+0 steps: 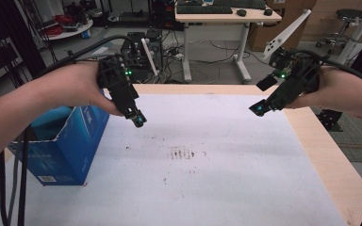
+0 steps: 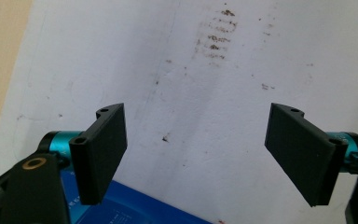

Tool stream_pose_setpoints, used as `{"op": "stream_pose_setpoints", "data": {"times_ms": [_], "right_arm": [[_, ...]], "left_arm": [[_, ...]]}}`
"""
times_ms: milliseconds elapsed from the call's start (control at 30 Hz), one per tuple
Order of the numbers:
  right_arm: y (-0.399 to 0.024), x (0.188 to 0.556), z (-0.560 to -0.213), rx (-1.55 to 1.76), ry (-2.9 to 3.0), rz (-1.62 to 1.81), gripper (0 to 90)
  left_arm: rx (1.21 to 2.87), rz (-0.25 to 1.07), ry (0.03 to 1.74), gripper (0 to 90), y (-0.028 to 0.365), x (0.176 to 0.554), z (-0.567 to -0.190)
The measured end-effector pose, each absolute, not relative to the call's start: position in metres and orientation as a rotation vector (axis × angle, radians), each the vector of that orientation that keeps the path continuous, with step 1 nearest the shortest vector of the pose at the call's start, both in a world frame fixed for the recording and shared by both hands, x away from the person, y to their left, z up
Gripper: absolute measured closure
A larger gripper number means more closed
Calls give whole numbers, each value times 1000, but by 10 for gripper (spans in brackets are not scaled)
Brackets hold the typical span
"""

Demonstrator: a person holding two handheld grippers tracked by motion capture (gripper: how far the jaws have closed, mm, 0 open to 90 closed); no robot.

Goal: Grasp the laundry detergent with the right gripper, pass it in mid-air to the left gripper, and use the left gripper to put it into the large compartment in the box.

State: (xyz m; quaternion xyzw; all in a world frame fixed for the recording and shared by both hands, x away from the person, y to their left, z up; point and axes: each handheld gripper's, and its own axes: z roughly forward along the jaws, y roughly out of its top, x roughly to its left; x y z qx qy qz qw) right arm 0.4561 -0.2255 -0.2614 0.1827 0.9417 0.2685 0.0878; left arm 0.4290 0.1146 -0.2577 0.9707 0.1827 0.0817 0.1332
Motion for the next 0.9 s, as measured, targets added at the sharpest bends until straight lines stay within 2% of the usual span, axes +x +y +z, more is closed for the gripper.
{"op": "stream_pose_setpoints", "data": {"times_ms": [900], "right_arm": [[-227, 461, -267, 552, 2831, 779, 117]], "left_arm": [[2817, 227, 537, 211, 114, 431, -261]]}}
